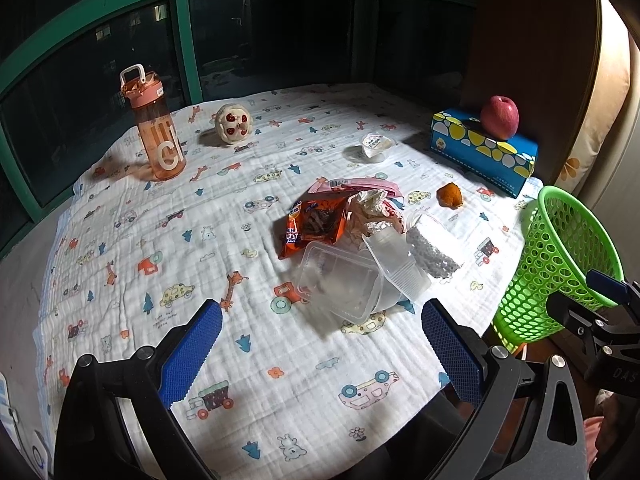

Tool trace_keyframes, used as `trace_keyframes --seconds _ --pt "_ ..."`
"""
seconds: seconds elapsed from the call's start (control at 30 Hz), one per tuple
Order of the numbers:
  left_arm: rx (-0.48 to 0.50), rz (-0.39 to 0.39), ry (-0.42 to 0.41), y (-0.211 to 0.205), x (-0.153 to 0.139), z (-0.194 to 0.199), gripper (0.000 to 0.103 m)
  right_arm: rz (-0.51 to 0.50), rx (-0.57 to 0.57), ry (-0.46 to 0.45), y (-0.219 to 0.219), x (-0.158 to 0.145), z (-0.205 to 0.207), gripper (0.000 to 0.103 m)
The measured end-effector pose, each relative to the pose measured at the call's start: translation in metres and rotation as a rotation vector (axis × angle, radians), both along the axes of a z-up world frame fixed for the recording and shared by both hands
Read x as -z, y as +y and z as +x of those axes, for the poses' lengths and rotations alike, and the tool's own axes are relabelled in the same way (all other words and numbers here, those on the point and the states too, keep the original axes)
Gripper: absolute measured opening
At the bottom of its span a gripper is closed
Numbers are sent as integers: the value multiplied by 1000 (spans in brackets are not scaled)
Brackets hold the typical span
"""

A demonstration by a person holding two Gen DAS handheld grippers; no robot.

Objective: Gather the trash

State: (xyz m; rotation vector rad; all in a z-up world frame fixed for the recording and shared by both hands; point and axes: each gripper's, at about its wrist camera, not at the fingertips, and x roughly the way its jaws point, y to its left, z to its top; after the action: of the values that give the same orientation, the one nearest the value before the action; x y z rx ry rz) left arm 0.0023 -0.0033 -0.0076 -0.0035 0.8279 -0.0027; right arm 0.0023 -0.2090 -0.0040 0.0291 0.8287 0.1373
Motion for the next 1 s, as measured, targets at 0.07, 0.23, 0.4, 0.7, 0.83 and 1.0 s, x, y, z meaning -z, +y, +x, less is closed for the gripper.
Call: trace_keyframes --seconds 0.07,0.23,0.4,0.7,0.83,1.0 --pt "-1 0 0 0 0 0 97 0 0 1 0 0 0 98" --pt "1 2 -1 -2 0 1 97 2 -1 5 -1 -1 0 98" --pt "0 5 -1 -2 -1 1 97 1 1 5 -1 -1 1 98" --pt "-6 3 4 0 -1 3 97 3 4 7 -2 0 2 98" --pt "-7 4 5 0 -1 5 97 3 6 6 -2 1 2 98" --pt "-5 3 13 1 0 6 97 3 5 10 -2 1 3 98"
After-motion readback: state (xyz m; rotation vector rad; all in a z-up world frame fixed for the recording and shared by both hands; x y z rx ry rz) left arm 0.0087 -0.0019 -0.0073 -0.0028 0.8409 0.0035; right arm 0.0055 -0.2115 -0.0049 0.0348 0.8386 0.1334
